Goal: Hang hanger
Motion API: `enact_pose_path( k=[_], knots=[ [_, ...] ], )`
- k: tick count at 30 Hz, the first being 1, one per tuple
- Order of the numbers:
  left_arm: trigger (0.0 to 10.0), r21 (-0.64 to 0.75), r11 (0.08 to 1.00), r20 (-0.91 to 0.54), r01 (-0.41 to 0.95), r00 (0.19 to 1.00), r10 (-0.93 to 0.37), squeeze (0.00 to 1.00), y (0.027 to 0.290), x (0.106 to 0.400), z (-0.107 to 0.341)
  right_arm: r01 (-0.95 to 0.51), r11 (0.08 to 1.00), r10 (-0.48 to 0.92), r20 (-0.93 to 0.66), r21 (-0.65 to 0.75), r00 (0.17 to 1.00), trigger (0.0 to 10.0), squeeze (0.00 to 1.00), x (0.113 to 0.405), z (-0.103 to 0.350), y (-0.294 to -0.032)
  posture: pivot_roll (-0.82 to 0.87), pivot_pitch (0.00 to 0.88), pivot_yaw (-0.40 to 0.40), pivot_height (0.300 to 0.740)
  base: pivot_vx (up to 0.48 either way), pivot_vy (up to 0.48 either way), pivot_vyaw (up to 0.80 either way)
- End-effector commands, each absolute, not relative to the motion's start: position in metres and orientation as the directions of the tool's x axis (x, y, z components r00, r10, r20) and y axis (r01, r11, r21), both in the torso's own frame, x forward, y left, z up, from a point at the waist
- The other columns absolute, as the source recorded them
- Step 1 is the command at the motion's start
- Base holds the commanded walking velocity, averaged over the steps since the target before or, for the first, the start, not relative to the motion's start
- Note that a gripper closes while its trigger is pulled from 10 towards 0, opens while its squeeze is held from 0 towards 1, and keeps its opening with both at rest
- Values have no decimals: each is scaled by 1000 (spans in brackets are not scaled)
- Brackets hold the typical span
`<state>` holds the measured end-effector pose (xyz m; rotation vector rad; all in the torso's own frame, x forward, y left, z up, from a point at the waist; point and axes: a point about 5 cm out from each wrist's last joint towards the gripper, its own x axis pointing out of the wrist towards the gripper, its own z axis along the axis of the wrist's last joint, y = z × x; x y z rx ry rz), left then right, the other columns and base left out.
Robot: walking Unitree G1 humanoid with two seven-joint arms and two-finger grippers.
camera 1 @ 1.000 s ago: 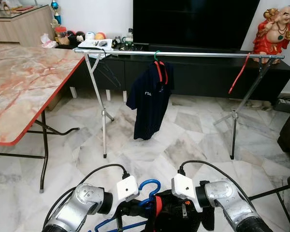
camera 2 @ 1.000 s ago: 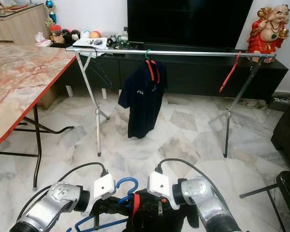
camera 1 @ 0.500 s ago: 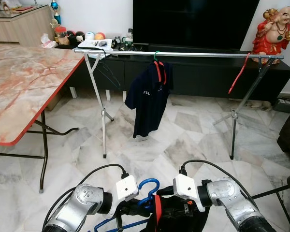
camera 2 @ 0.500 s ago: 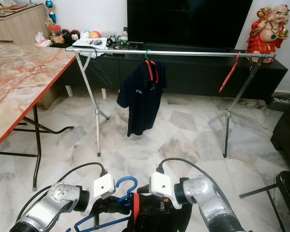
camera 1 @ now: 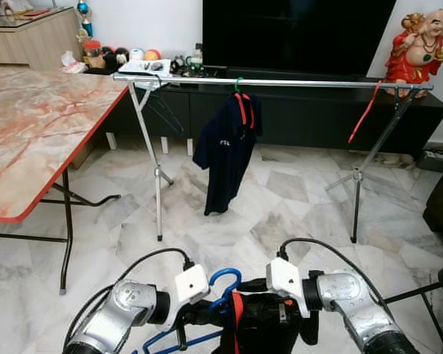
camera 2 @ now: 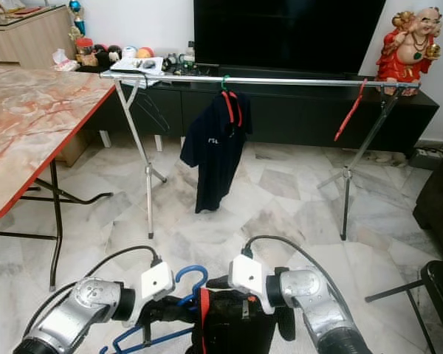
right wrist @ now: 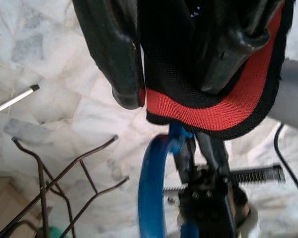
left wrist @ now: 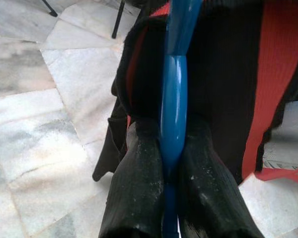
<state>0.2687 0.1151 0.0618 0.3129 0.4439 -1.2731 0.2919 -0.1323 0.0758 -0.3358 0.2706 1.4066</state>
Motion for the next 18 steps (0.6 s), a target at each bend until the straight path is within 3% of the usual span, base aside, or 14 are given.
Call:
enact_pose_path(
  k=[1,8,18],
  knots=[
    [0,-14,271,-472,962,233,-850,0,115,270,64,-985,150,932,-321,-83,169,0,0,294,84,-131,108,28,-49,740,0,0,0],
    [0,-15,269,-473,963,230,-851,0,115,270,64,-989,145,954,-261,-24,146,0,0,287,86,-133,107,31,-48,740,0,0,0],
    [0,-14,271,-472,963,232,-850,0,115,270,64,-993,117,945,-310,27,103,0,0,279,76,-137,108,30,-50,740,0,0,0]
  ],
)
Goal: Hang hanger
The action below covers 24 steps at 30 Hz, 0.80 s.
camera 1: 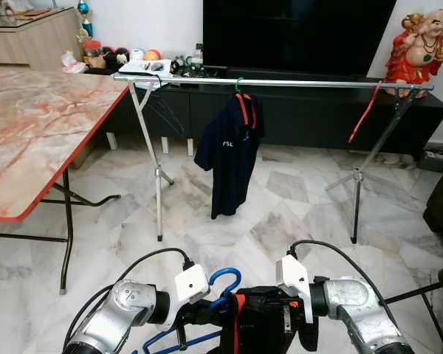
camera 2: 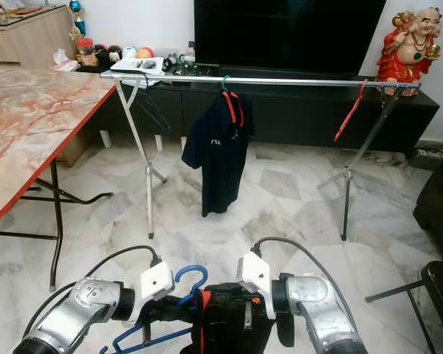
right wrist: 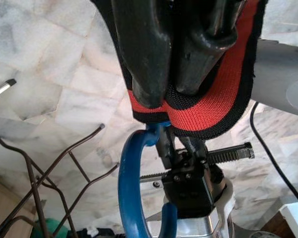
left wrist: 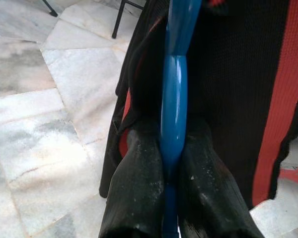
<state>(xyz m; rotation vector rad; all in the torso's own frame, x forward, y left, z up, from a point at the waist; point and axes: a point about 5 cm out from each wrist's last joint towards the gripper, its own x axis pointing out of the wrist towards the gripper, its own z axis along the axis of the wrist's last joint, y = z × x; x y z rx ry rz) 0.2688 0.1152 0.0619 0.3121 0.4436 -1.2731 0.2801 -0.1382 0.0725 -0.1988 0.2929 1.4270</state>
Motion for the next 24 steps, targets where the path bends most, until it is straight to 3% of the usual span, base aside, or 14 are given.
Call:
enact_pose_path(
  k=[1,15,24],
  knots=[
    [0,-14,271,-472,962,232,-850,0,115,270,64,-993,117,945,-312,31,102,0,0,279,76,-137,108,30,-50,740,0,0,0],
    [0,-14,274,-471,962,235,-850,0,115,270,64,-987,147,946,-299,58,124,0,0,279,74,-138,109,33,-54,740,0,0,0],
    [0,-16,276,-473,961,236,-849,0,117,269,64,-958,279,948,-176,57,266,0,0,292,87,-142,110,36,-55,740,0,0,0]
  ],
)
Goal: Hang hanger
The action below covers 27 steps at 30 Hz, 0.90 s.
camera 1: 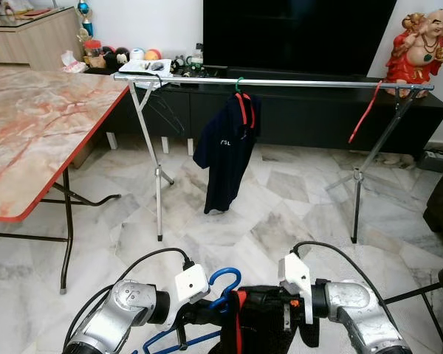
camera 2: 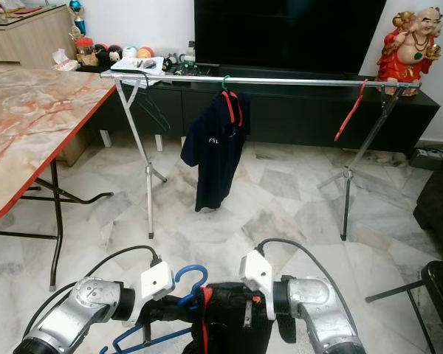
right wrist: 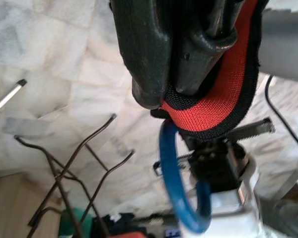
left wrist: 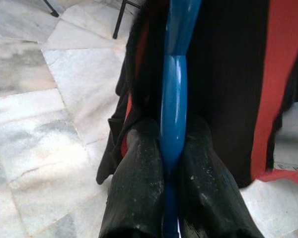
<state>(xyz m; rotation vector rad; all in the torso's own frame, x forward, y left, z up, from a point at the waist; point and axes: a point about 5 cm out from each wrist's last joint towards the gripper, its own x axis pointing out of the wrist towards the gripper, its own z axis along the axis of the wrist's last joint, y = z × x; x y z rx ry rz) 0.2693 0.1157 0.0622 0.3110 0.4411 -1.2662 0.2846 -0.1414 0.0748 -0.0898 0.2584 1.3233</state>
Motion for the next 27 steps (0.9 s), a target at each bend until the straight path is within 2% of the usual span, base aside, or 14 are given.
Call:
enact_pose_path(
  k=[1,7,12,13,16,18,21,22,23,27],
  knots=[
    [0,-16,276,-473,961,236,-849,0,117,269,64,-958,279,948,-176,57,266,0,0,292,87,-142,110,36,-55,740,0,0,0],
    [0,-17,286,-475,958,244,-845,0,119,269,63,-940,333,935,-154,71,320,0,0,288,87,-150,111,36,-56,740,0,0,0],
    [0,-4,340,-482,940,296,-825,0,133,270,62,-908,414,885,-257,58,388,0,0,272,71,-175,105,40,-56,740,0,0,0],
    [0,3,359,-479,933,316,-819,0,138,271,64,-885,463,857,-281,53,432,0,0,269,67,-186,101,44,-56,740,0,0,0],
    [0,6,364,-482,932,321,-815,0,141,271,65,-871,489,840,-293,45,456,0,0,268,65,-191,101,44,-56,740,0,0,0],
    [0,7,368,-494,930,323,-807,0,146,270,64,-822,569,784,-305,6,540,0,0,271,64,-202,99,46,-52,740,0,0,0],
    [0,5,374,-507,928,324,-798,0,152,268,63,-676,735,636,-284,-64,718,0,0,281,66,-220,98,46,-50,740,0,0,0],
    [0,5,374,-507,928,324,-798,0,152,268,63,-676,735,636,-284,-64,718,0,0,281,66,-220,98,46,-50,740,0,0,0],
    [0,4,383,-512,924,331,-792,0,156,267,63,-600,796,562,-274,-76,780,0,0,285,66,-227,97,44,-50,740,0,0,0],
    [0,7,408,-525,913,351,-775,0,167,265,62,-473,876,432,-282,-97,857,0,0,290,65,-239,98,45,-50,740,0,0,0]
  ],
)
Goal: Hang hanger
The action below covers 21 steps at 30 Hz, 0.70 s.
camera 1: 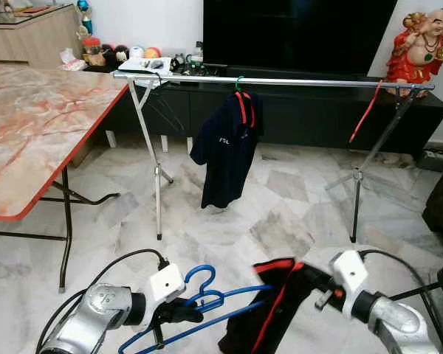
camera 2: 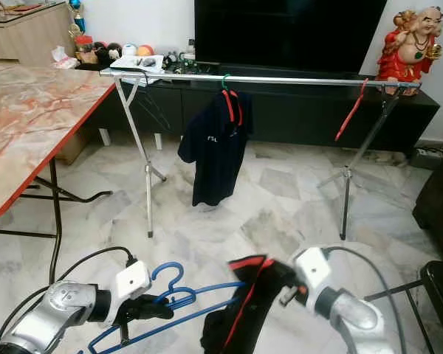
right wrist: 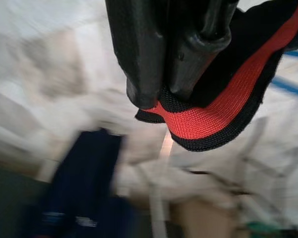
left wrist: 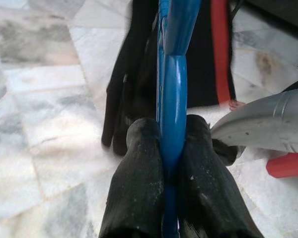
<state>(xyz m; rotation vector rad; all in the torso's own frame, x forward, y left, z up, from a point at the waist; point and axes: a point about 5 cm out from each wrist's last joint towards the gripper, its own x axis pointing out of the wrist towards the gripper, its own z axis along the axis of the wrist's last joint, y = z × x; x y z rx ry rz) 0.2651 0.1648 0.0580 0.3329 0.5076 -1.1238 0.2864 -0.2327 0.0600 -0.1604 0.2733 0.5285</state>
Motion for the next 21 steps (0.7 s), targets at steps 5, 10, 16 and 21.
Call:
enact_pose_path(
  k=[5,10,16,21],
  knots=[
    [0,11,436,-534,900,374,-758,0,176,263,61,-355,931,325,-254,-82,911,0,0,294,65,-248,101,46,-49,740,0,0,0],
    [0,50,532,-547,845,469,-694,0,195,259,55,-68,995,81,-203,70,976,0,0,300,64,-264,101,44,-41,740,0,0,0],
    [10000,303,801,-545,517,783,-299,0,228,264,24,105,964,-77,-125,242,989,3961,0,299,64,-254,103,32,-26,740,0,0,0],
    [10000,241,904,-573,354,803,-162,0,233,244,-7,139,955,-132,-43,264,990,10000,0,295,71,-239,98,5,-11,740,0,0,0]
  ],
)
